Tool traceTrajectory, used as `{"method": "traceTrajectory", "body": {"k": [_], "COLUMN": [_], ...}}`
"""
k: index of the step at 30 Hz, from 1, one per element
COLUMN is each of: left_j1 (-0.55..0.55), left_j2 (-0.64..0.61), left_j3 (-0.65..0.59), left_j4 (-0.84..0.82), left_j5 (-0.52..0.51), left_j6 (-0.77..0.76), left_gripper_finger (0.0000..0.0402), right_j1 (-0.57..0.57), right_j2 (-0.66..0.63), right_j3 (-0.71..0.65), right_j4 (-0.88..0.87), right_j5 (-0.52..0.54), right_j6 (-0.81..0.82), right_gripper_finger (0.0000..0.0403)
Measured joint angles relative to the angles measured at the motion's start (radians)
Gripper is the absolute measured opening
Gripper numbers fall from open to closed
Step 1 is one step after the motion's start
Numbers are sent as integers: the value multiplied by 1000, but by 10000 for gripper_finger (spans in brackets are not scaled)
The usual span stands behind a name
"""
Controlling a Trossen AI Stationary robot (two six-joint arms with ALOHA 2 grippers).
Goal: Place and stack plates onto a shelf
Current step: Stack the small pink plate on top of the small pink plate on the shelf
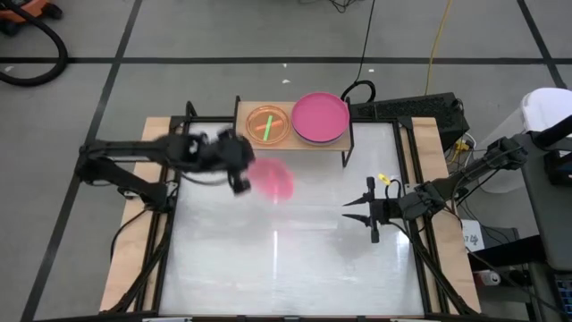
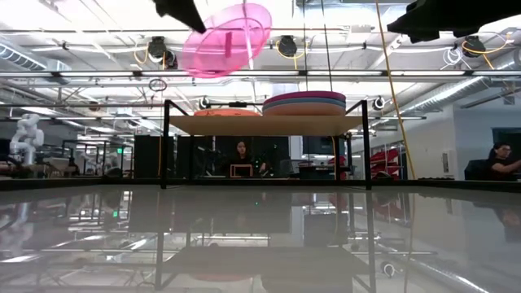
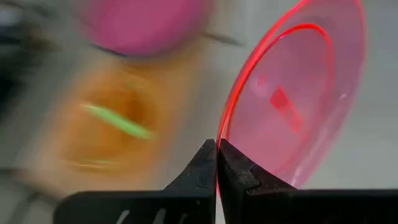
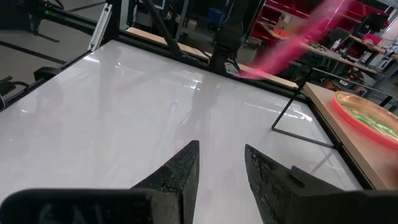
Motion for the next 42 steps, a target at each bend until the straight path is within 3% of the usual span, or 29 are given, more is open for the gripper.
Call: {"method": "traceTrajectory", "body": {"k": [3, 6, 14, 19, 28, 42], "left_j1": [90, 202, 516, 633, 676, 666], "left_j2": [-17, -19, 52, 122, 203, 172], "left_j3": [53, 73, 74, 74, 73, 73], "left_j4": [54, 123, 146, 125, 82, 87], "left_j5": [-131, -141, 101, 245, 310, 337], "left_j6": [20, -5, -214, -319, -323, -229], "left_gripper_finger": [1, 1, 1, 1, 17, 77], "right_j1": [0, 0, 0, 0, 0, 0], "right_j2": [0, 0, 0, 0, 0, 0], "right_j3": [0, 0, 0, 0, 0, 0], "right_j4": [-1, -1, -2, -4, -16, -23], "right_j5": [0, 0, 0, 0, 0, 0], "right_j6": [0, 0, 1, 1, 12, 27], "right_gripper_finger": [114, 114, 114, 114, 114, 114]}}
